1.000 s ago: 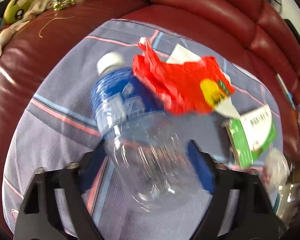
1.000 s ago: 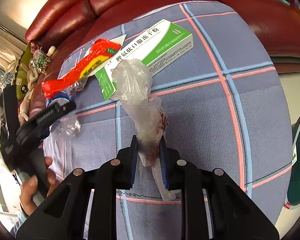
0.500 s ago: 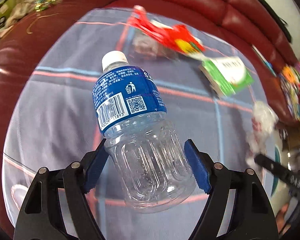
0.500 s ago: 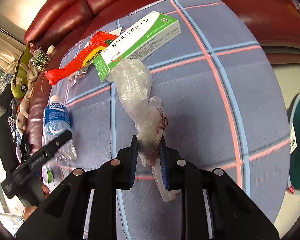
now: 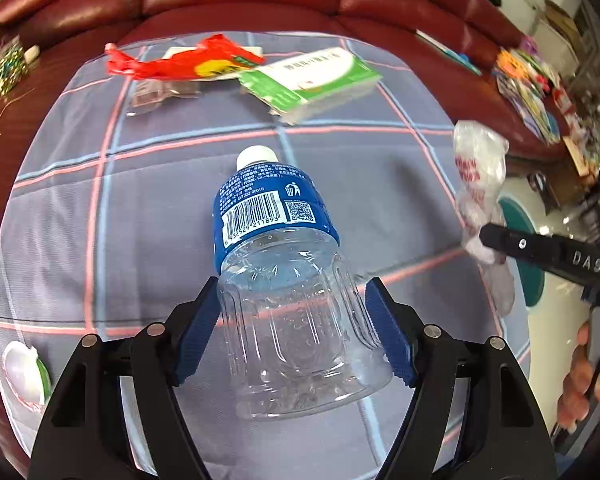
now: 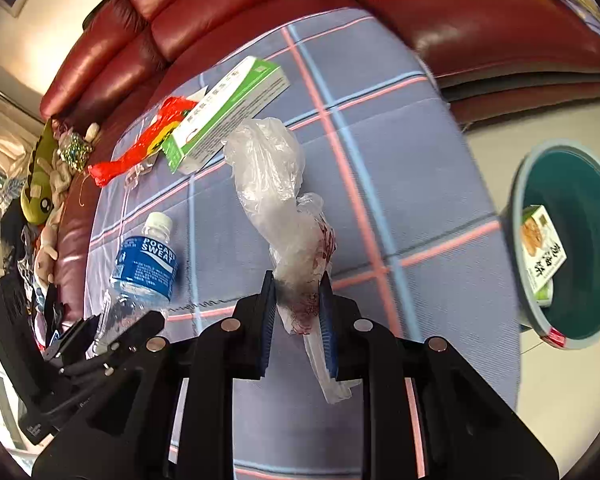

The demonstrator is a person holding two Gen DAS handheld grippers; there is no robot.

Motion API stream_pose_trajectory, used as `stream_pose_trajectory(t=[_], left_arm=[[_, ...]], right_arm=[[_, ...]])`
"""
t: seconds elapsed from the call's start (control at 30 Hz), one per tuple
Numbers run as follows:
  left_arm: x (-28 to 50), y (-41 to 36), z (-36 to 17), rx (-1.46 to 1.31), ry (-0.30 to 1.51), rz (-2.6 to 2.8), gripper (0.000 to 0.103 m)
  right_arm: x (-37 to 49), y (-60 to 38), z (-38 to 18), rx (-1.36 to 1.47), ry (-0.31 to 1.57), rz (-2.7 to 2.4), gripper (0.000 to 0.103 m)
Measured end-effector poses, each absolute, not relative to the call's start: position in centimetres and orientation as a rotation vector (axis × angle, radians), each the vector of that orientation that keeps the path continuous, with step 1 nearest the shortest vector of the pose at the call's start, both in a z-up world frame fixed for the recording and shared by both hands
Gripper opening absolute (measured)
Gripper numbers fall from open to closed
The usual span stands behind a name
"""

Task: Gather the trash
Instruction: 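Carry the plastic bag and water bottle over the teal bin and release both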

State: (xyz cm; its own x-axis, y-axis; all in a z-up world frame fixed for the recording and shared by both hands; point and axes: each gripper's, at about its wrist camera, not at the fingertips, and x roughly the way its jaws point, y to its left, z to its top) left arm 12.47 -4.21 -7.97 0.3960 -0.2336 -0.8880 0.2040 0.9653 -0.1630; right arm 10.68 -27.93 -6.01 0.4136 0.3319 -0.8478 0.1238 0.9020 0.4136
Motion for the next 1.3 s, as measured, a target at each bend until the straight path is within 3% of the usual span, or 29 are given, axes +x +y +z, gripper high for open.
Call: stream_pose_trajectory(t=[0.53, 0.63, 0.83, 1.3], left_arm=[[14.1, -4.4, -8.3, 0.028, 1.227, -0.247, 0.076], [14.0, -4.7, -8.7, 0.041, 1.238, -0.257, 0.067], [13.2, -6.6, -8.4, 0.126, 1.197, -0.262, 0.066], [12.3, -18.6, -5.5, 0.205, 1.088, -0.528, 0.066]], right_arm=[[9.5, -29.9, -6.7, 0.502, 1.137, 0.148, 0.019], [9.5, -30.2, -6.7, 0.503, 1.135, 0.15, 0.019], [9.1, -31.3, -6.6, 0.527, 1.115, 0.145, 0.019], [5.3, -44.2, -5.7, 0.645, 1.019, -0.074, 0.019]])
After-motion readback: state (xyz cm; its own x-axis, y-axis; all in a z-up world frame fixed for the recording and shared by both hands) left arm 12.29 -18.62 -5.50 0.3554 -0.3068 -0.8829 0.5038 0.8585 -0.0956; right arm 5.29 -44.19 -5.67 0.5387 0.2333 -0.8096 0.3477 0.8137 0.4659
